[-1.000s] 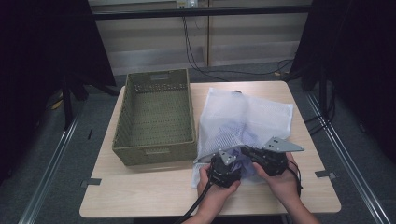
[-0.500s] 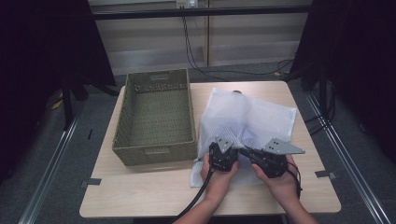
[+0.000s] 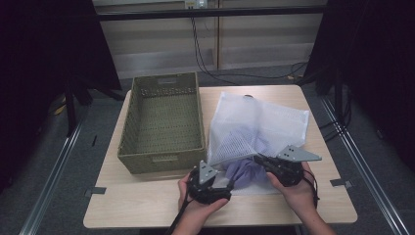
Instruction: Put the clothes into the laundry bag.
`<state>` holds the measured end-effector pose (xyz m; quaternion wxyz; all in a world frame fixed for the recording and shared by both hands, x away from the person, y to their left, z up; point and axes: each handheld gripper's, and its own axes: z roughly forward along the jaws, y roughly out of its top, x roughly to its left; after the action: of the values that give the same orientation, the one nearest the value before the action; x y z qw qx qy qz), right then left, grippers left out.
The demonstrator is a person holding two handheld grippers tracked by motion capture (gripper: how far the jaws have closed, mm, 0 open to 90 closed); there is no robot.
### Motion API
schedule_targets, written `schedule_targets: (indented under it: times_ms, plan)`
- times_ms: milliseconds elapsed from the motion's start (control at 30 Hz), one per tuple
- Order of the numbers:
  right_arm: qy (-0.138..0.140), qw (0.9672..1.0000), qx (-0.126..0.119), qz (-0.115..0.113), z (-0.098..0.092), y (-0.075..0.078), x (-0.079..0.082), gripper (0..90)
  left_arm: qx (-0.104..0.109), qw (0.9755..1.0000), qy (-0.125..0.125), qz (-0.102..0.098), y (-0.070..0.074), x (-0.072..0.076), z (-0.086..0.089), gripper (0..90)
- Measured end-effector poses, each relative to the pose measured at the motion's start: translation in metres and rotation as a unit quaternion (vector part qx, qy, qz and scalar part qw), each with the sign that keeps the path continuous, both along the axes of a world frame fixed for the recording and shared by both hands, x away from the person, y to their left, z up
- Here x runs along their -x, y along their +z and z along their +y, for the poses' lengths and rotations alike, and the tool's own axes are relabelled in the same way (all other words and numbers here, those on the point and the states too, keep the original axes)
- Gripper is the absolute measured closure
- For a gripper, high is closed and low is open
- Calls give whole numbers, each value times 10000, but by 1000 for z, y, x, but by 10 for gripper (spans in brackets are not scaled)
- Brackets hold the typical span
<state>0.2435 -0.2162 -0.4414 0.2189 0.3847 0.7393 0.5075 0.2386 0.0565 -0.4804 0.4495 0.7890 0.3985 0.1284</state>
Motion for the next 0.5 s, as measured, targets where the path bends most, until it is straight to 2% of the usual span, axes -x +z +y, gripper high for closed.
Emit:
schedule_targets:
  times_ms: [67, 100, 133, 200, 267, 333, 367, 400, 467, 500]
  plan:
    - [-2, 10000, -13, 30, 0, 0, 0, 886, -171, 9995, 163, 207, -5, -2, 13, 163]
    - [-16, 10000, -26, 40, -1, 0, 0, 886, -171, 9991, 242, 314, -8, -3, 18, 168]
    - [6, 10000, -12, 35, -2, -1, 0, 886, -252, 9987, 199, 393, -11, -4, 23, 175]
    - [26, 10000, -19, 58, -3, -2, 0, 886, -350, 9980, 269, 445, -17, -4, 23, 205]
    - [34, 10000, -6, 78, -2, -3, 0, 886, -404, 9976, 200, 529, -19, -5, 21, 256]
    - [117, 9999, 16, 84, 0, -4, 0, 885, -442, 9975, 157, 523, -21, -4, 14, 320]
    - [142, 9999, 22, 81, 1, -4, 1, 885, -468, 9976, 51, 506, -21, -4, 13, 341]
    - [192, 9998, 32, 84, 2, -4, 1, 884, -403, 9980, 49, 482, -22, -3, 9, 369]
    - [271, 9996, 43, 94, 3, -3, 2, 883, -668, 9967, -205, 402, -20, -3, 6, 452]
    - [320, 9994, 23, 112, 4, -3, 3, 883, -545, 9977, -180, 373, -22, -2, 3, 515]
